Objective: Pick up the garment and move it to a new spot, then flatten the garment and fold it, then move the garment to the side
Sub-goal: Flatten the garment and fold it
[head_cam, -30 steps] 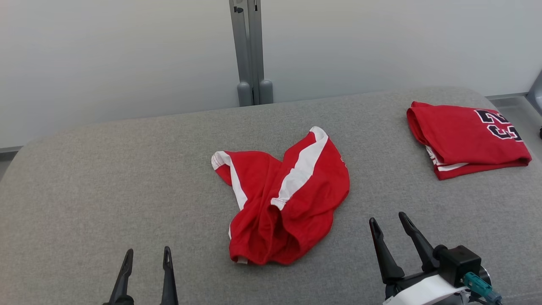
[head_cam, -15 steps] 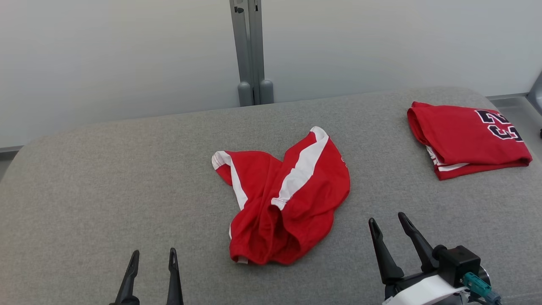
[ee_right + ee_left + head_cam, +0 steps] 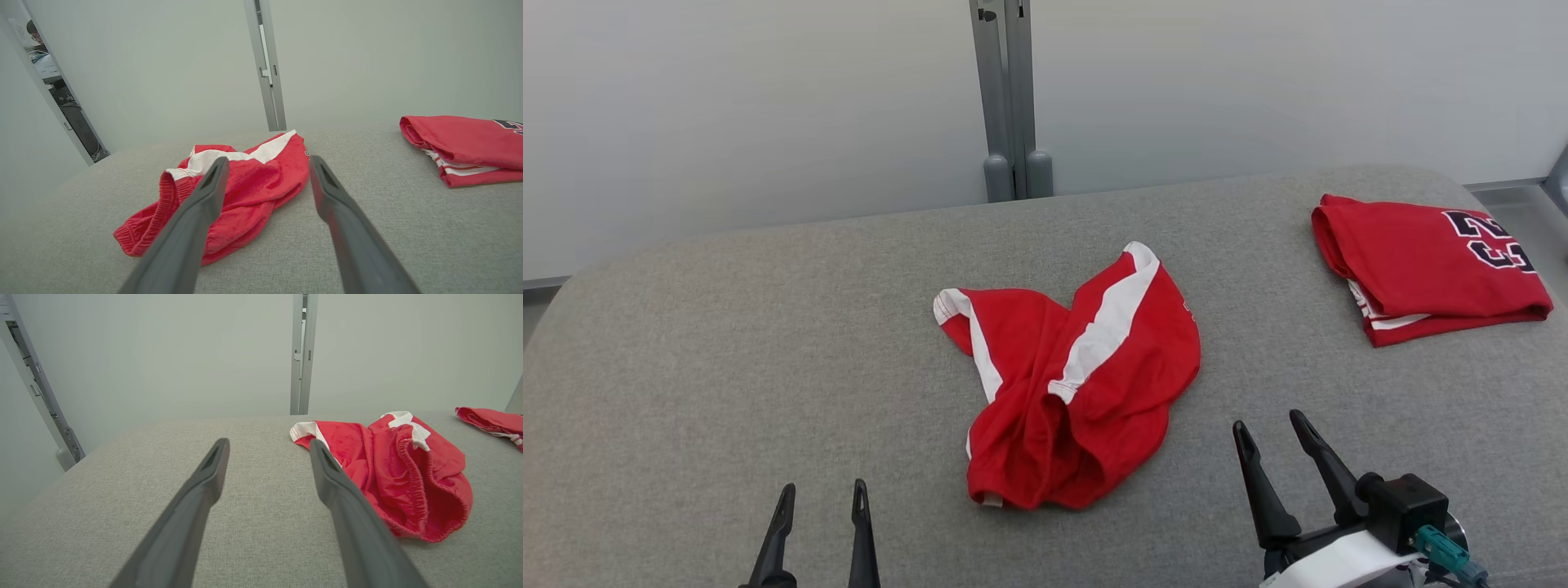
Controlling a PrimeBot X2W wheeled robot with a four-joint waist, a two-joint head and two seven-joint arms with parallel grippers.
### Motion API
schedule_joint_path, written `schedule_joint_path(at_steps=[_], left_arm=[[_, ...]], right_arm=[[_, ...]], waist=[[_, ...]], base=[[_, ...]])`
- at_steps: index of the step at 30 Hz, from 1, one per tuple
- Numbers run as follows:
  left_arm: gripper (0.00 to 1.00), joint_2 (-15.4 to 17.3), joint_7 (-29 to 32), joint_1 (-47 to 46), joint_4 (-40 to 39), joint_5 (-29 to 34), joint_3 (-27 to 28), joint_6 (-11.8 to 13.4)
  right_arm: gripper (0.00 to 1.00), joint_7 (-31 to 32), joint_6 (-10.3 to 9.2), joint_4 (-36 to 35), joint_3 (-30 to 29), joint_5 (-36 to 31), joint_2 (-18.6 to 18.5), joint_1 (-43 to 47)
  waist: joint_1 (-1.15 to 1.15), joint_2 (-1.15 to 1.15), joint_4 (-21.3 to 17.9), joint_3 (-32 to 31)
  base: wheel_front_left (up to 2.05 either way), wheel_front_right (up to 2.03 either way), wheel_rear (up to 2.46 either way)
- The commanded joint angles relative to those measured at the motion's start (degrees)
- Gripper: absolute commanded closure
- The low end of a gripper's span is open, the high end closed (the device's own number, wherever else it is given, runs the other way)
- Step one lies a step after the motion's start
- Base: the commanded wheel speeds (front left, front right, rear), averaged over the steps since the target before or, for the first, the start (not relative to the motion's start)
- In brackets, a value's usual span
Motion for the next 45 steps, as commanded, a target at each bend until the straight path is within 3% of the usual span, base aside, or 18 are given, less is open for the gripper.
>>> schedule_joint_path(at_steps=[1, 11, 14, 21, 28, 45], left_arm=[[0.00, 0.0, -0.2, 0.4, 0.2, 0.0, 0.0, 0.1], [0.00, 0.0, -0.2, 0.4, 0.2, 0.8, -0.5, 0.4], [0.00, 0.0, -0.2, -0.1, 0.6, -2.2, -2.3, -1.7], [0.00, 0.0, 1.5, -3.0, 3.2, -22.0, -10.5, -8.4], [0.00, 0.1, 10.4, -8.3, 0.2, -35.6, -19.9, -11.0], [0.00, 0.1, 10.8, -22.4, 5.1, -43.3, -25.0, -9.1]], right_arm=[[0.00, 0.0, -0.08, 0.0, 0.0, 0.2, 0.0, -0.2], [0.00, 0.0, -0.08, 0.4, 0.3, 0.5, -0.2, -0.2], [0.00, 0.0, -0.08, 0.1, 0.3, 0.5, -0.3, -0.4], [0.00, 0.0, -0.08, -0.2, 0.5, 0.3, -0.8, -1.0], [0.00, 0.0, -0.08, -0.7, 0.6, -0.1, -1.2, -2.3], [0.00, 0.0, -0.08, -1.4, 0.2, -0.6, -2.4, -8.4]], waist=[[0.00, 0.00, 0.0, 0.0], [0.00, 0.00, 0.0, 0.1], [0.00, 0.00, 0.0, 0.7], [0.00, 0.00, -0.6, 3.0], [0.00, 0.00, -1.2, 7.3], [0.00, 0.00, -3.6, 17.6]], base=[[0.00, 0.00, 0.00], [0.00, 0.00, 0.00], [0.00, 0.00, 0.00], [0.00, 0.00, 0.00], [0.00, 0.00, 0.00], [0.00, 0.00, 0.00]])
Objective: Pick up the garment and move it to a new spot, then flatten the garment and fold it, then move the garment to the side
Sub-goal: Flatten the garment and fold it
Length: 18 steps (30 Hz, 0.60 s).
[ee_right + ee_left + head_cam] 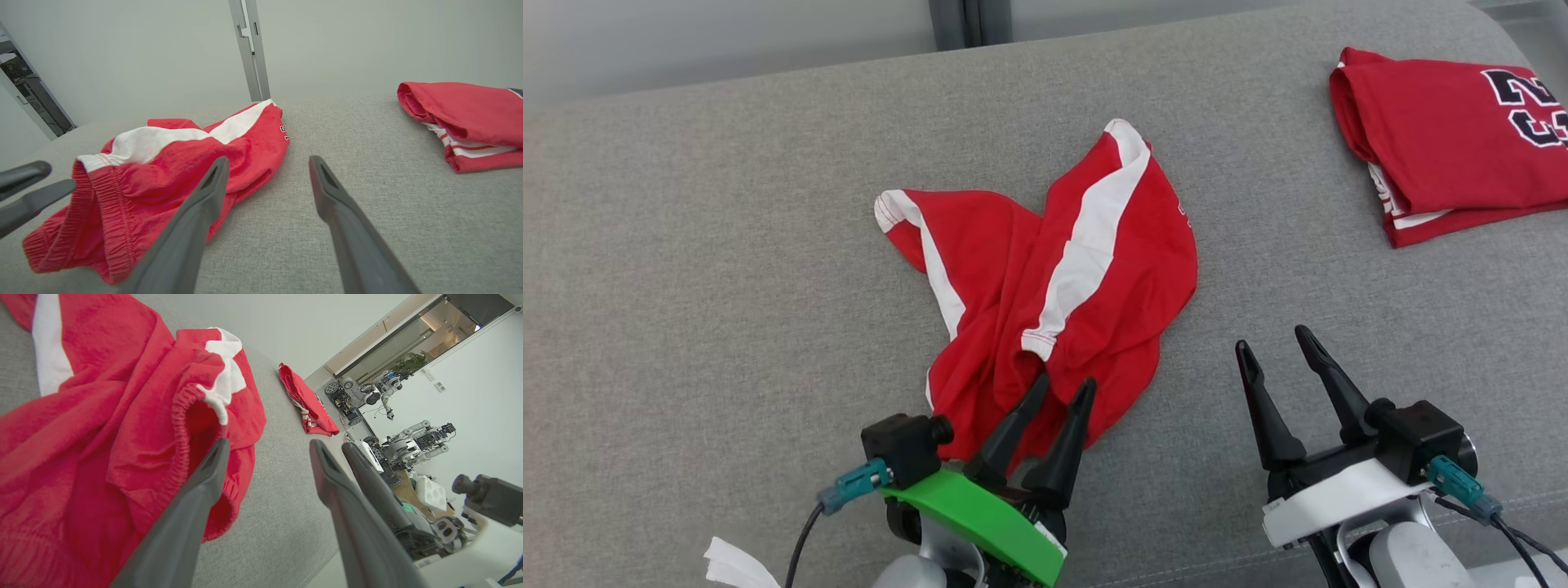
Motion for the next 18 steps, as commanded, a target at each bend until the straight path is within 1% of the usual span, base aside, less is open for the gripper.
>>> schedule_joint_path(at_steps=[1, 3, 8, 14, 15, 16, 17, 18], left_arm=[[0.00, 0.2, -0.4, -1.4, 0.4, -0.3, 0.0, 0.2], [0.00, 0.2, -0.9, -2.2, 0.9, -0.4, 0.1, 0.5], [0.00, 0.3, -3.2, -3.9, 1.8, -0.2, 1.7, 2.2], [0.00, 0.3, -3.4, -5.9, 2.8, -0.8, 2.8, 3.0], [0.18, 0.3, -3.5, -6.0, 3.0, -0.9, 3.0, 3.4], [0.44, 0.3, -3.7, -6.3, 3.2, -0.8, 3.5, 3.9], [0.53, 0.3, -3.7, -6.5, 3.4, -0.9, 3.7, 4.3], [0.60, 0.3, -3.6, -6.5, 3.9, -1.3, 4.0, 4.9]], right_arm=[[0.00, 0.0, -0.09, -0.2, -0.1, -0.4, -0.2, -0.6], [0.00, 0.0, -0.09, -0.3, -0.1, -0.4, -0.3, -0.9], [0.00, 0.0, -0.10, -0.4, -0.1, -0.4, -0.3, -1.3], [0.00, 0.0, -0.09, -0.1, 0.1, -0.5, 0.0, -2.1], [0.00, 0.0, -0.10, -0.1, 0.2, -0.5, 0.0, -2.2], [0.00, 0.0, -0.09, 0.0, 0.4, -0.5, 0.1, -2.3], [0.00, 0.0, -0.10, 0.1, 0.5, -0.5, 0.2, -2.3], [0.00, 0.0, -0.09, 0.1, 0.6, -0.5, 0.3, -2.4]], waist=[[0.00, 0.00, -0.9, 1.4], [0.00, 0.00, -1.1, 1.8], [0.00, 0.00, -1.3, 2.7], [0.00, 0.00, -1.2, 3.7], [0.00, 0.00, -1.3, 3.8], [0.00, 0.00, -1.3, 3.9], [0.00, 0.00, -1.4, 3.9], [0.00, 0.00, -1.5, 3.9]], base=[[0.00, 0.00, 0.00], [0.00, 0.00, 0.00], [0.00, 0.00, 0.00], [0.00, 0.00, 0.00], [0.00, 0.00, 0.00], [0.00, 0.00, 0.00], [0.00, 0.00, 0.00], [0.00, 0.00, 0.00]])
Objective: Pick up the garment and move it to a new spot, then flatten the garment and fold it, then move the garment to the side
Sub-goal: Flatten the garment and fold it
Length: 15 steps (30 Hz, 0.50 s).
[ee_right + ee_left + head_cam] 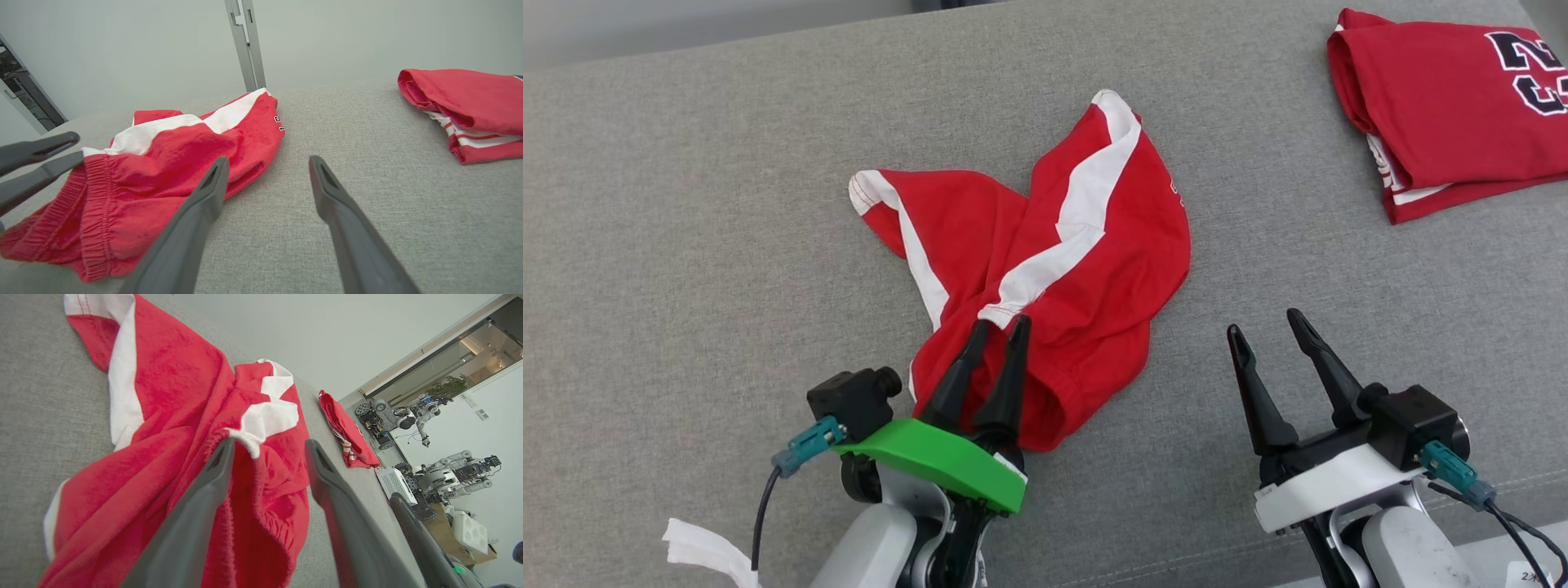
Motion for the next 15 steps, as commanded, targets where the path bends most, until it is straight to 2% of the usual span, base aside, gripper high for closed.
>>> schedule_joint_path(at_steps=[1, 3, 4, 15], left_arm=[[0.69, 0.3, -0.3, -1.0, 0.4, -0.5, 0.6, 0.8], [0.96, 0.2, -0.4, -1.3, 1.0, -1.1, 1.2, 1.6], [1.00, 0.2, -0.3, -1.5, 1.3, -1.2, 1.3, 1.8], [1.00, 0.4, 1.9, -2.7, 3.5, -4.2, 2.8, 3.3]], right_arm=[[0.00, 0.0, -0.08, 0.1, 0.2, -0.2, 0.1, -0.5], [0.00, 0.0, -0.08, 0.2, 0.4, 0.0, 0.2, -0.7], [0.00, 0.0, -0.08, 0.3, 0.5, 0.1, 0.2, -0.8], [0.00, 0.0, -0.08, 0.7, 0.4, 0.6, 0.4, -1.2]], waist=[[0.00, 0.00, -0.2, 0.0], [0.00, 0.00, -0.4, 0.0], [0.00, 0.00, -0.6, 0.0], [0.00, 0.00, -1.8, -0.5]], base=[[0.00, 0.00, 0.00], [0.00, 0.00, 0.00], [0.00, 0.00, 0.00], [0.00, 0.00, 0.00]])
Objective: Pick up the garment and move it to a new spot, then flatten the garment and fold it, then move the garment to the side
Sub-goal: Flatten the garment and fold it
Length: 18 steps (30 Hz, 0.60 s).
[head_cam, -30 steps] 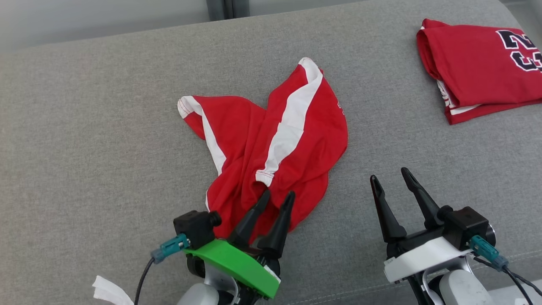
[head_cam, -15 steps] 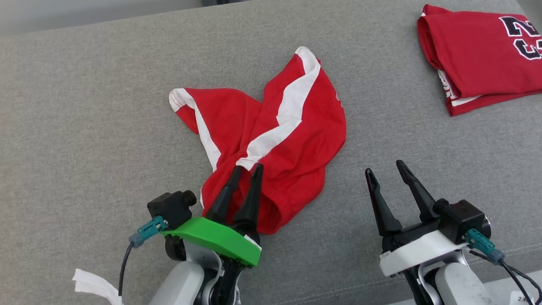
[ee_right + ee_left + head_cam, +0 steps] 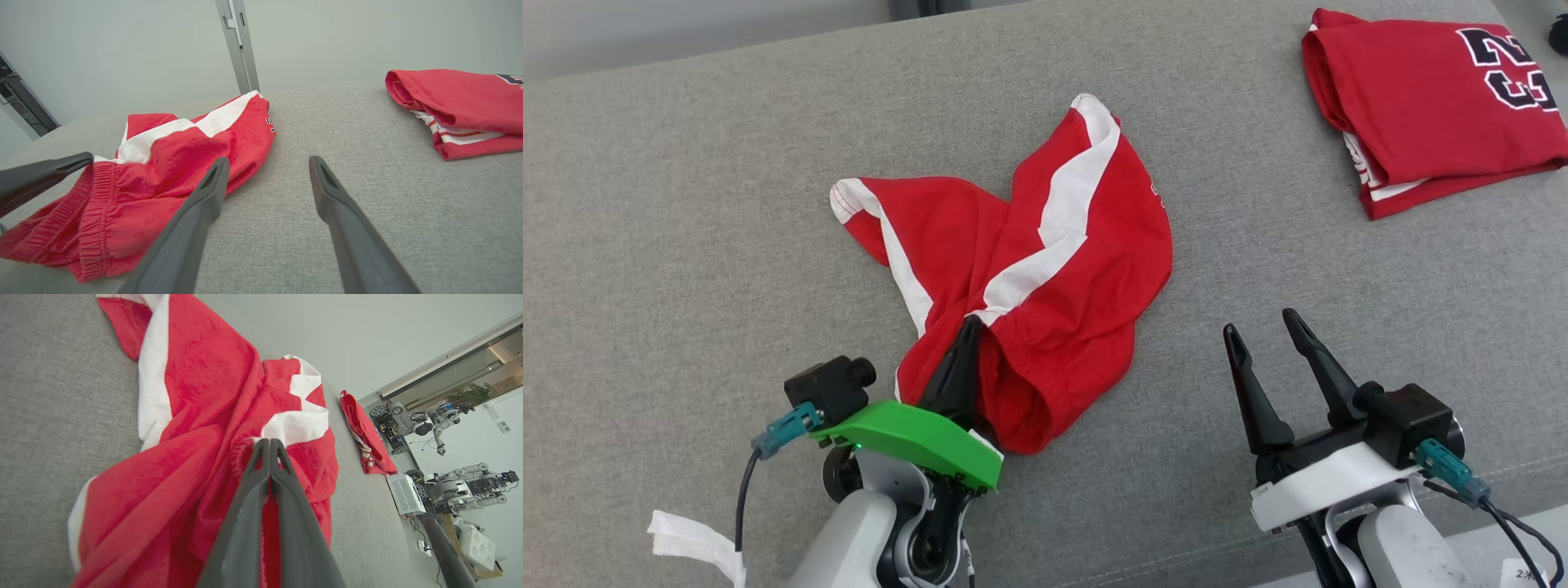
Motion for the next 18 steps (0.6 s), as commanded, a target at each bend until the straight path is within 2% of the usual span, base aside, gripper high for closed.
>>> schedule_joint_path(at_steps=[1, 2, 3, 4, 5, 11, 12, 13, 15, 18], left_arm=[[1.00, 0.4, 0.0, -1.1, -0.3, -0.8, 0.3, 0.3], [0.86, 0.4, 0.1, -1.0, -0.6, -1.1, 0.4, 0.3], [0.57, 0.4, 0.3, -0.8, -0.9, -1.4, 0.5, 0.2], [0.01, 0.4, 0.7, -0.3, -1.3, -2.1, 0.5, 0.2], [0.00, 0.4, 1.2, 0.2, -1.7, -2.8, 0.4, 0.4], [0.00, 0.5, 5.2, 0.7, -2.1, -6.4, 1.7, 2.8], [0.20, 0.7, 5.8, 0.3, -1.9, -6.9, 2.1, 3.0], [0.54, 0.7, 6.0, 0.1, -1.7, -7.2, 2.3, 3.2], [1.00, 1.2, 6.4, -0.9, -1.0, -7.3, 2.7, 3.6], [1.00, 1.7, 6.6, -1.5, 0.3, -7.4, 3.2, 3.8]], right_arm=[[0.00, 0.0, -0.08, 0.1, 0.0, 0.2, 0.3, -0.7], [0.00, 0.0, -0.08, 0.1, -0.1, 0.2, 0.3, -0.7], [0.00, 0.0, -0.08, 0.1, 0.0, 0.2, 0.4, -0.6], [0.00, 0.0, -0.08, 0.2, 0.1, 0.2, 0.5, -0.5], [0.00, 0.0, -0.08, 0.3, 0.1, 0.3, 0.5, -0.4], [0.00, 0.0, -0.08, 0.4, 0.6, 0.6, 1.1, -0.7], [0.00, 0.0, -0.08, 0.4, 0.7, 0.6, 1.2, -0.9], [0.00, 0.0, -0.08, 0.4, 0.7, 0.7, 1.2, -0.9], [0.00, 0.0, -0.08, 0.4, 0.7, 0.8, 1.4, -0.9], [0.00, 0.0, -0.08, 0.5, 0.6, 0.9, 1.6, -0.7]], waist=[[0.00, 0.00, -0.3, -0.2], [0.00, 0.00, -0.4, -0.3], [0.00, 0.00, -0.5, -0.4], [0.00, 0.00, -0.6, -0.6], [0.00, 0.00, -0.7, -0.7], [0.00, 0.00, -2.2, -0.8], [0.00, 0.00, -2.6, -0.8], [0.00, 0.00, -2.7, -0.8], [0.00, 0.00, -3.3, -0.7], [0.00, 0.00, -3.9, -0.9]], base=[[0.00, 0.00, 0.00], [0.00, 0.00, 0.00], [0.00, 0.00, 0.00], [0.00, 0.00, 0.00], [0.00, 0.00, 0.00], [0.00, 0.00, 0.00], [0.00, 0.00, 0.00], [0.00, 0.00, 0.00], [0.00, 0.00, 0.00], [0.00, 0.00, 0.00]])
